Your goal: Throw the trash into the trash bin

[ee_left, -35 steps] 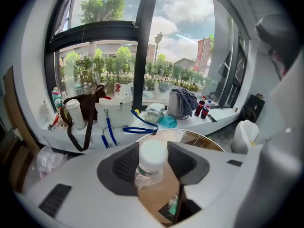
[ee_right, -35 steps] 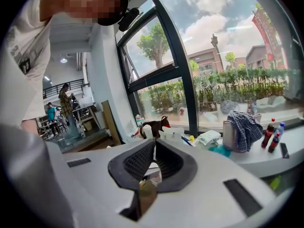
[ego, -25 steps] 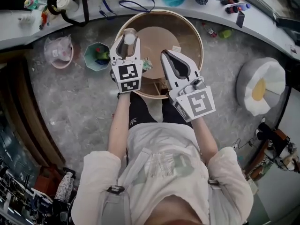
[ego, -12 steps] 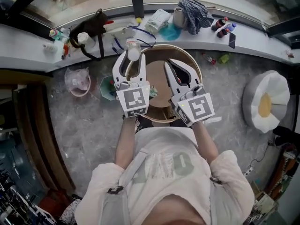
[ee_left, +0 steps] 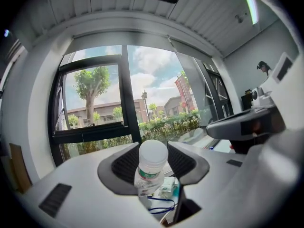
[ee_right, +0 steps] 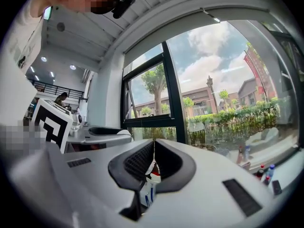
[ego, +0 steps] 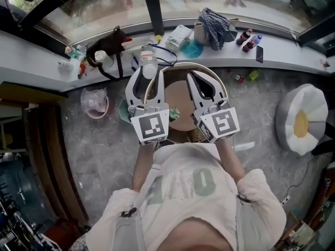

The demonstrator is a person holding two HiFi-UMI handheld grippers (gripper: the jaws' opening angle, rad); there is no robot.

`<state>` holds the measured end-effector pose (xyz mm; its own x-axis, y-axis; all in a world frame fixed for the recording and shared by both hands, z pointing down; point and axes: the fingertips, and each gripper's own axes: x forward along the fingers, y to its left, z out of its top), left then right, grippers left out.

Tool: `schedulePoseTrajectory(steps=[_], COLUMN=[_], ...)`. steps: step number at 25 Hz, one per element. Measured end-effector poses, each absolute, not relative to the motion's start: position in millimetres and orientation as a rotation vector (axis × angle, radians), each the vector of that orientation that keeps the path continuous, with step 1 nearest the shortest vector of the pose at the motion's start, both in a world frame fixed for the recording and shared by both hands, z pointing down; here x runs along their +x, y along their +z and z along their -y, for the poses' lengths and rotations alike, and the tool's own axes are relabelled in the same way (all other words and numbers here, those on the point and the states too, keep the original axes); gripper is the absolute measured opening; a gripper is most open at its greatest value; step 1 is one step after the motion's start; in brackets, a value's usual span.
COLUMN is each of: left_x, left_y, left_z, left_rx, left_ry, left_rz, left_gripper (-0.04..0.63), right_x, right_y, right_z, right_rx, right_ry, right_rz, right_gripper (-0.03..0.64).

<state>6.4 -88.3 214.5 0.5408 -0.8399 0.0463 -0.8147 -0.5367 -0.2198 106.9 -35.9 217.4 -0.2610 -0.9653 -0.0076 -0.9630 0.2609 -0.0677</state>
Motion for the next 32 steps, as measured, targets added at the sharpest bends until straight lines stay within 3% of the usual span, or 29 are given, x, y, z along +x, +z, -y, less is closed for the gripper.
schedulePoseTrajectory(steps=[16, 23, 32], left_x=[-15, -56, -155], left_y=[211, 242, 395], left_z=[94, 104, 139], left_rx=[-2.574, -2.607, -2.635], left_ry=[-0.177, -0.206, -0.402], left_rz=[-1.473, -1.592, -1.835], left_gripper=[0.193, 0.192, 0.193], right_x=[92, 54, -48], right_y=[228, 248, 360], right_z=[49, 68, 110], right_rx=[-1.883, -1.812, -1.664], right_ry=[-0.123, -0.172, -0.375], right_rz=[-2.514, -2.634, -2.894], right_gripper=[0.015, 0.015, 0.015])
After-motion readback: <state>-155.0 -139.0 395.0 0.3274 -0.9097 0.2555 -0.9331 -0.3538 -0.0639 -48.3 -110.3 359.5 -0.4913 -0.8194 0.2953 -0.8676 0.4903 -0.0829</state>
